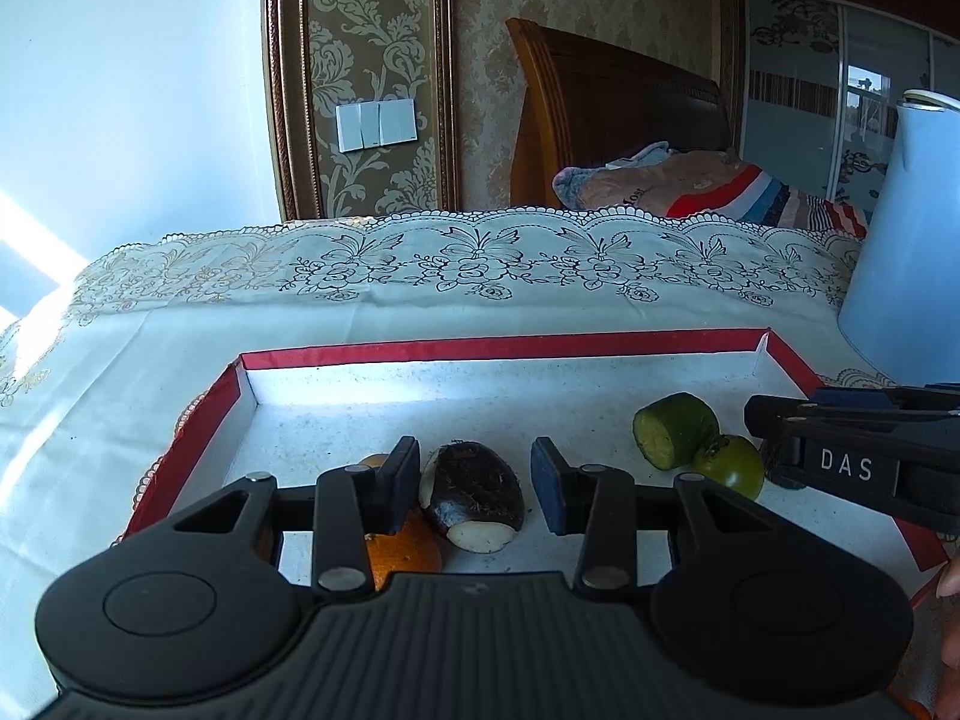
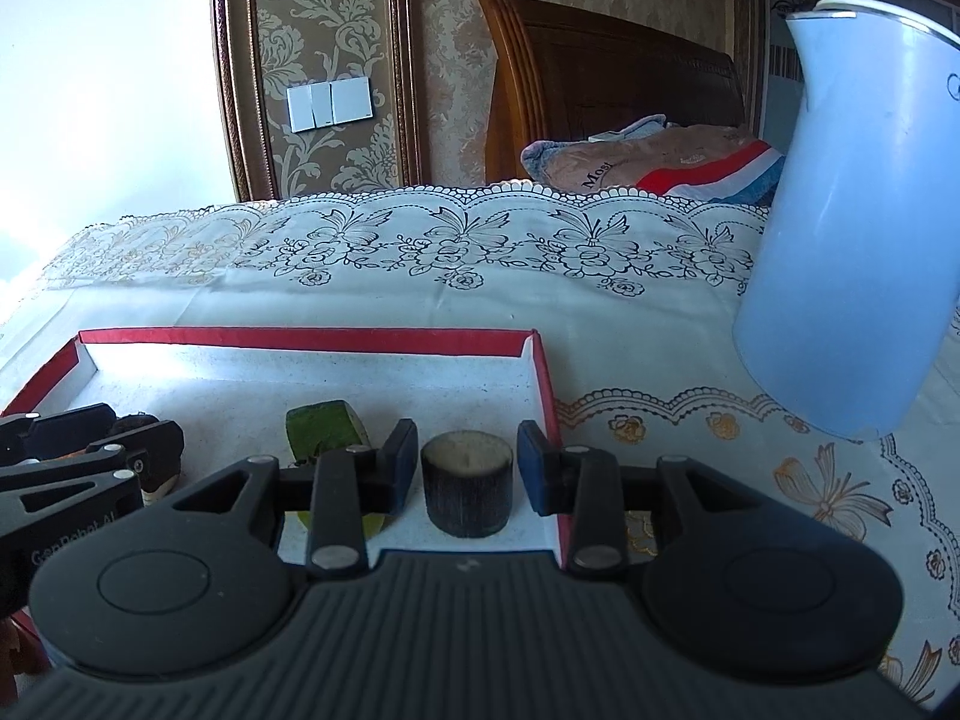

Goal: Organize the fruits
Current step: 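Carry the cylinder slice and eggplant chunk with both grippers into the red tray, then open the right gripper releasing the cylinder slice while the left releases the eggplant chunk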

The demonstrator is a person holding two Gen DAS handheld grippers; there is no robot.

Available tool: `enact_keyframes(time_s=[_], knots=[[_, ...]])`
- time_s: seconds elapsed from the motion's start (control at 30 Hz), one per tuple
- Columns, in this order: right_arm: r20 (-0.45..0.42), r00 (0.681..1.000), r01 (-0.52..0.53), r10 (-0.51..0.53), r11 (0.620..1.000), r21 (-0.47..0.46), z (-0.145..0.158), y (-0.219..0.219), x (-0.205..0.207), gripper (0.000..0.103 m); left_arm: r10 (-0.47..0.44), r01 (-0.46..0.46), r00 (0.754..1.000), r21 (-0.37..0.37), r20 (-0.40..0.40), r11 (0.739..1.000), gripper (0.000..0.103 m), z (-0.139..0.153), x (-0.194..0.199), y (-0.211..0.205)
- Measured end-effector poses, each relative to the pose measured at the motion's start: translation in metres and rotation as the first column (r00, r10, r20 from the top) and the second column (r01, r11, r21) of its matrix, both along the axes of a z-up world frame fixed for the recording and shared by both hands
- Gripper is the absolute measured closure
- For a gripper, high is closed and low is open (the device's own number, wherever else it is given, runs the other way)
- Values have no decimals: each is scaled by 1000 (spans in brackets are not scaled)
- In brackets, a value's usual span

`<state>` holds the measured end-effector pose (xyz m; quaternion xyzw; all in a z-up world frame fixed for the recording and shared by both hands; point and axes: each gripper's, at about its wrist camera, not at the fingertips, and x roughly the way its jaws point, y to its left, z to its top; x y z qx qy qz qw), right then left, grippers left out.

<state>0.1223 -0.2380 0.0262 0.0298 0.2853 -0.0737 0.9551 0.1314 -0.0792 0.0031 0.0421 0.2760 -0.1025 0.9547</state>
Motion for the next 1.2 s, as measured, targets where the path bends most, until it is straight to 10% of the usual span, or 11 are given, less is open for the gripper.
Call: enact_keyframes(time_s=[1.2], knots=[[38, 999, -8, 9, 999, -48, 8, 9, -29, 27, 16, -16, 999, 8, 35, 1000, 61, 6, -13, 7]])
